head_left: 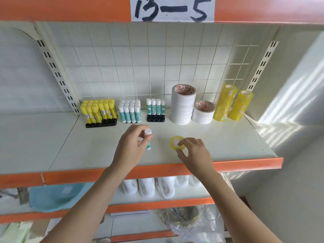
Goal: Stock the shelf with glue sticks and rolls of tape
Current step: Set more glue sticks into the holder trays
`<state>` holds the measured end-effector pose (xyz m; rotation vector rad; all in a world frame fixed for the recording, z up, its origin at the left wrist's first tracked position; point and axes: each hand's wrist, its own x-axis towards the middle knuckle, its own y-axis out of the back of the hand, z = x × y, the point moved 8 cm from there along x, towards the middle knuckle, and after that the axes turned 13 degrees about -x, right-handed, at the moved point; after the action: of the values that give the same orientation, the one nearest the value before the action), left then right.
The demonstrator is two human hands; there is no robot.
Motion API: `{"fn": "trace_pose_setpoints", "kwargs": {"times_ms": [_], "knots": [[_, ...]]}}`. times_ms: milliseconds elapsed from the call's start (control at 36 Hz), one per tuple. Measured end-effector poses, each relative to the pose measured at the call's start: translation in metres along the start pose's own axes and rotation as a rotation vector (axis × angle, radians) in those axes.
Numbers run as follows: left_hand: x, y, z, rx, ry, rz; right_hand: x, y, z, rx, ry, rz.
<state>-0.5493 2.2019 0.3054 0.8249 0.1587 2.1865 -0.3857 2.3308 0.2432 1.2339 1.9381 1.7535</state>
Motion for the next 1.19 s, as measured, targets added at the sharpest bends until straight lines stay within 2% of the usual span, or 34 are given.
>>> {"fn": "trace_pose_setpoints", "kwargs": {"times_ms": [167,333,472,611,806,944,1000,1111,1194], "knots": [[0.003,-0.014,-0.02,0.014,0.026,-0.025,0.012,-0.032,0.005,-0.117,-0.045,-0.14],[0.011,-0.021,-0.039,-0.017,0.077,-0.052,0.021,-0.04,0.007,-0.152,-0.093,-0.178],[0.015,-0.022,-0.05,-0.058,0.113,-0.052,0.024,-0.02,-0.021,0.125,-0.015,-0.003],[0.018,-0.021,-0.058,-0.123,0.179,-0.059,0.028,-0.021,-0.06,0.314,0.059,-0.09],[0.02,-0.014,-0.073,-0.202,0.277,-0.063,0.036,-0.041,-0.079,0.373,0.022,-0.176],[0.02,-0.009,-0.089,-0.245,0.346,-0.097,0.041,-0.046,-0.083,0.378,0.0,-0.168],[0.02,-0.005,-0.095,-0.184,0.343,-0.126,0.043,-0.048,-0.082,0.363,-0.011,-0.156],[0.015,-0.003,-0.102,0.107,0.157,-0.243,0.046,-0.049,-0.08,0.357,-0.026,-0.128],[0.008,-0.006,-0.111,0.334,0.094,-0.311,0.049,-0.051,-0.079,0.37,-0.066,-0.118]]}}
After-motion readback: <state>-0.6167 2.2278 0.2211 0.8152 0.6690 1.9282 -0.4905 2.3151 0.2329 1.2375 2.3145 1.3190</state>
